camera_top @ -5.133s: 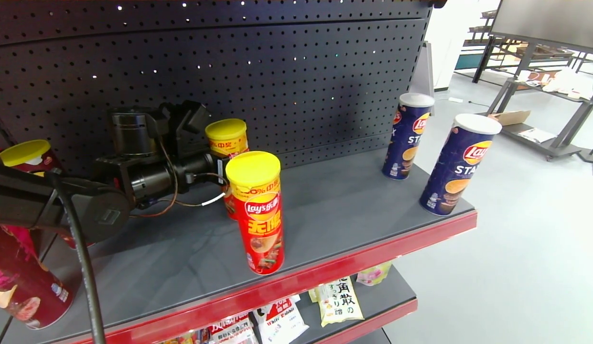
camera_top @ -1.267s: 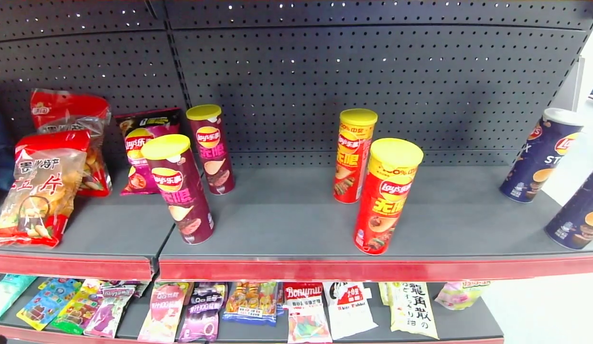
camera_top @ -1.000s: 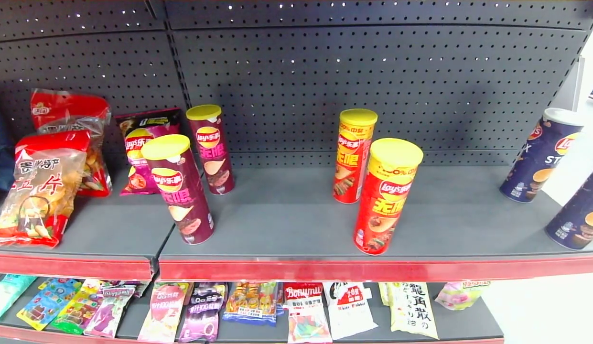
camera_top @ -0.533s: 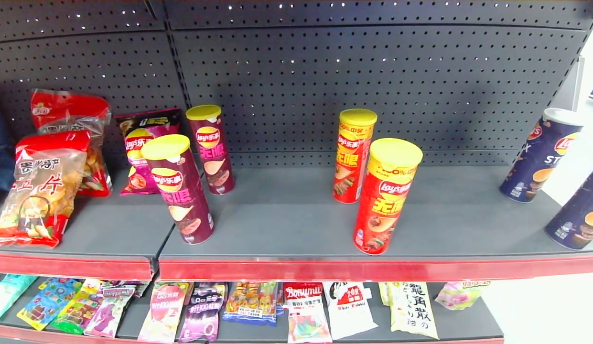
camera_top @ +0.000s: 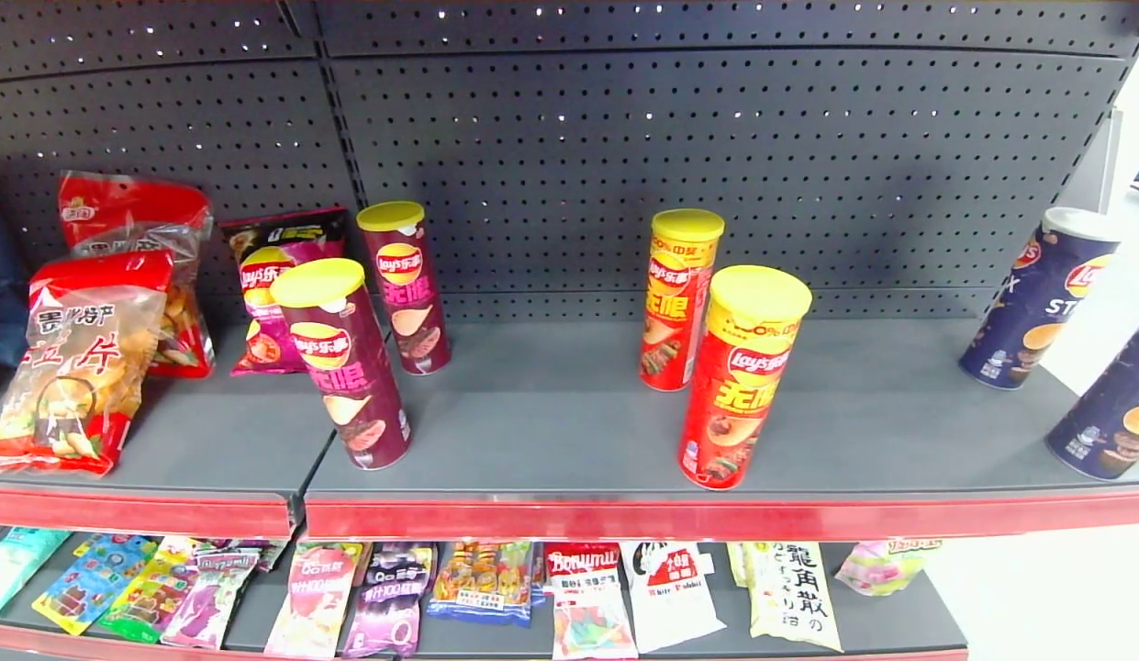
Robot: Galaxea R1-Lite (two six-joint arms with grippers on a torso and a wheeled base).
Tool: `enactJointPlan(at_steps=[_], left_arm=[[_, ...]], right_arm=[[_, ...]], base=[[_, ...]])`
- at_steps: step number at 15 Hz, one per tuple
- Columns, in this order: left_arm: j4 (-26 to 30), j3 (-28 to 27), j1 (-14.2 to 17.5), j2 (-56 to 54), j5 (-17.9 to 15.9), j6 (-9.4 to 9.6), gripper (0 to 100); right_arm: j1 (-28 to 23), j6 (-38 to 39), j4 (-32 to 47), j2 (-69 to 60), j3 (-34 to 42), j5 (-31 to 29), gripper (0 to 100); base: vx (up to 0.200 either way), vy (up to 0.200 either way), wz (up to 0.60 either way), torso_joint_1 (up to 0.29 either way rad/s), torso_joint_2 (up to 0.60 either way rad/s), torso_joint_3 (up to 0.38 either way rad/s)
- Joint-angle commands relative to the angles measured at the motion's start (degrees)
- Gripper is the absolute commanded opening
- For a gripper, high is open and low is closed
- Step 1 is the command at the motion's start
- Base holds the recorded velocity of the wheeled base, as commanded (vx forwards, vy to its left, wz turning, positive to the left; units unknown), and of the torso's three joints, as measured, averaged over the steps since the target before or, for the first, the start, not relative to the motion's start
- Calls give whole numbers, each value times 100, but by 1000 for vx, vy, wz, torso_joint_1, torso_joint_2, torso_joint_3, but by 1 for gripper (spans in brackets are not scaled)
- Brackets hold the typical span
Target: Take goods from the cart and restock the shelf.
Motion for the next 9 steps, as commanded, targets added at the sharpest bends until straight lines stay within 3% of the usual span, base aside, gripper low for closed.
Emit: enactJointPlan(at_steps=[1,9], left_arm=[[9,0,-11,2,12,30,100],[9,9,-11,-7,30,-14,100]], right_arm=[[4,0,0,7,1,2,100],[4,-18,9,7,1,2,100]], base=[[0,0,0,0,0,0],[0,0,0,0,0,0]])
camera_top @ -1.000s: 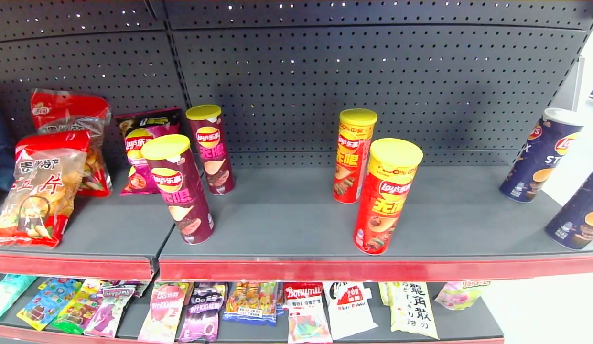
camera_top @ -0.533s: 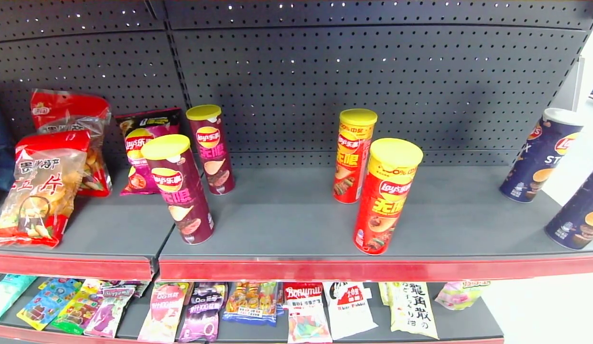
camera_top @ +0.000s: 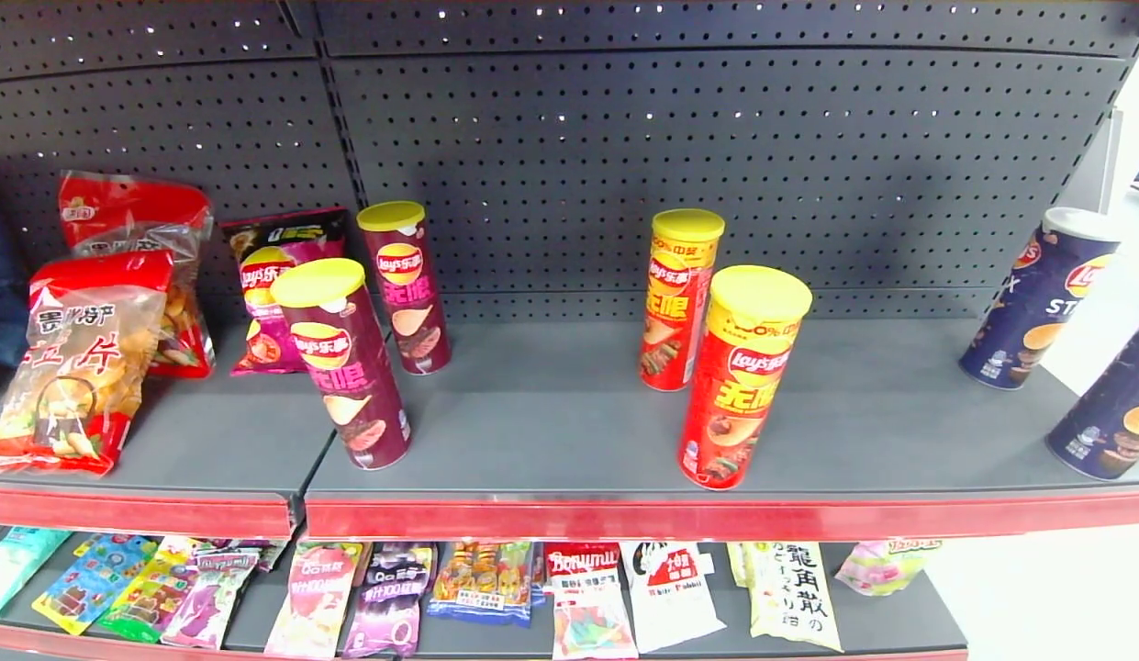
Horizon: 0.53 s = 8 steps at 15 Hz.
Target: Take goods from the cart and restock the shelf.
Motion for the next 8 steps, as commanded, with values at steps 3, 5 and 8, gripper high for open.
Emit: enactJointPlan(at_steps=[3,5,8], left_arm=[[-20,3,-525,-64,-17,2,100],[-20,3,-578,-134,-17,2,100],[-20,3,-798,-547,-8,2,100]], right_arm=[[13,-28,2,7,-8,19,100],[4,-28,2,7,-8,81,100],[4,-116,2,7,-8,222,100]], base=[[0,0,0,0,0,0],[0,0,0,0,0,0],[0,0,0,0,0,0]])
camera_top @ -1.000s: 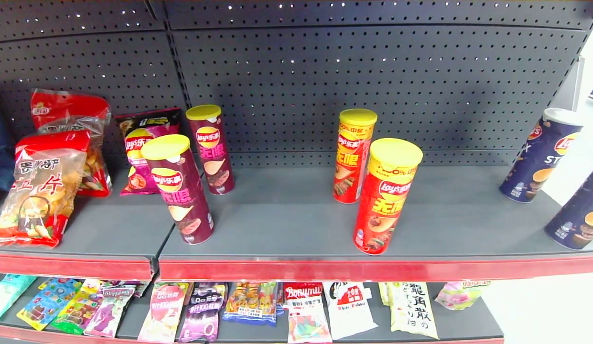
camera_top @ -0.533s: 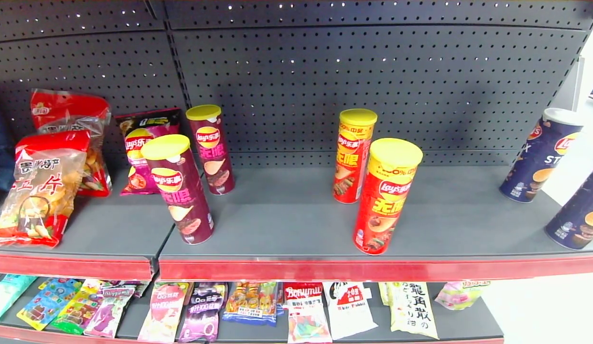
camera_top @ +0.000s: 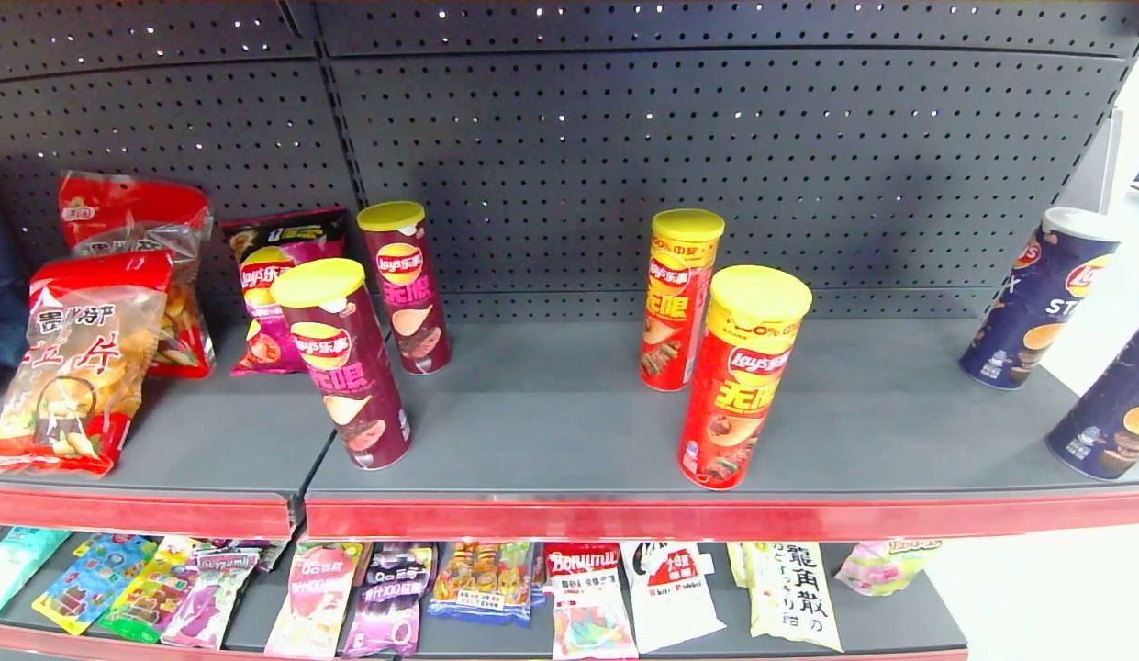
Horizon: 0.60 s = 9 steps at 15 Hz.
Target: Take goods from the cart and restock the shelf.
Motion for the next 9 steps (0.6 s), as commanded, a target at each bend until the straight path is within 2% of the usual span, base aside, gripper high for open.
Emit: enactJointPlan(at_steps=[1,2,3,5,7,9], left_arm=[[13,-2,-78,-228,0,6,100],[13,-2,-78,-228,0,6,100],[13,-2,-78,-228,0,-3,100],[13,-2,-78,-228,0,-3,100],[13,-2,-78,-228,0,-3,100],[13,-2,-78,-228,0,-3,100]], right_arm=[[2,-12,-2,7,-2,6,100],[2,-21,-11,7,-2,15,100],[98,155,-72,394,-696,393,100],[265,656,-213,2372,-2146,630,100],[599,374,-204,3066,-2296,964,100],[810,146,-336,4200,-2173,973,100]], base=[[0,0,0,0,0,0],[0,0,0,0,0,0],[0,0,0,0,0,0],[0,0,0,0,0,0],[0,0,0,0,0,0],[0,0,0,0,0,0]])
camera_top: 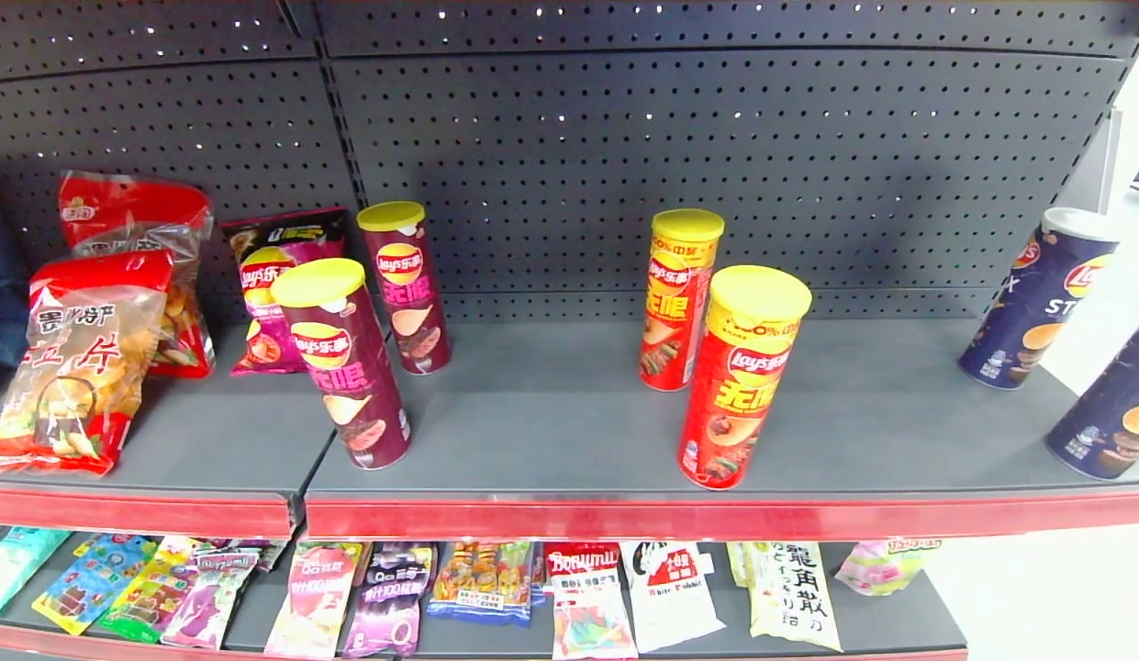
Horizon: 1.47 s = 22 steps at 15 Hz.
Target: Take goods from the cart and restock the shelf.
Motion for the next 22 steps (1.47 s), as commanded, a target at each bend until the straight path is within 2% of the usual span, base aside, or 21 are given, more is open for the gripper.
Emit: enactJointPlan(at_steps=[1,8,11,15,22], left_arm=[[0,1,4,-13,-1,2,100],[0,1,4,-13,-1,2,100],[0,1,4,-13,-1,2,100],[0,1,4,-13,-1,2,100],[0,1,4,-13,-1,2,100]], right_arm=[[450,-132,-223,2481,-556,214,100],[1136,-106,-452,5302,-1663,-251,100],[1478,-106,-909,5970,-1663,-1051,100],[1408,-124,-1278,6383,-1742,-1139,100],[1452,-141,-1410,6805,-1980,-1209,100]], base=[[0,0,0,0,0,0],[0,0,0,0,0,0],[0,0,0,0,0,0],[0,0,0,0,0,0],[0,0,0,0,0,0]])
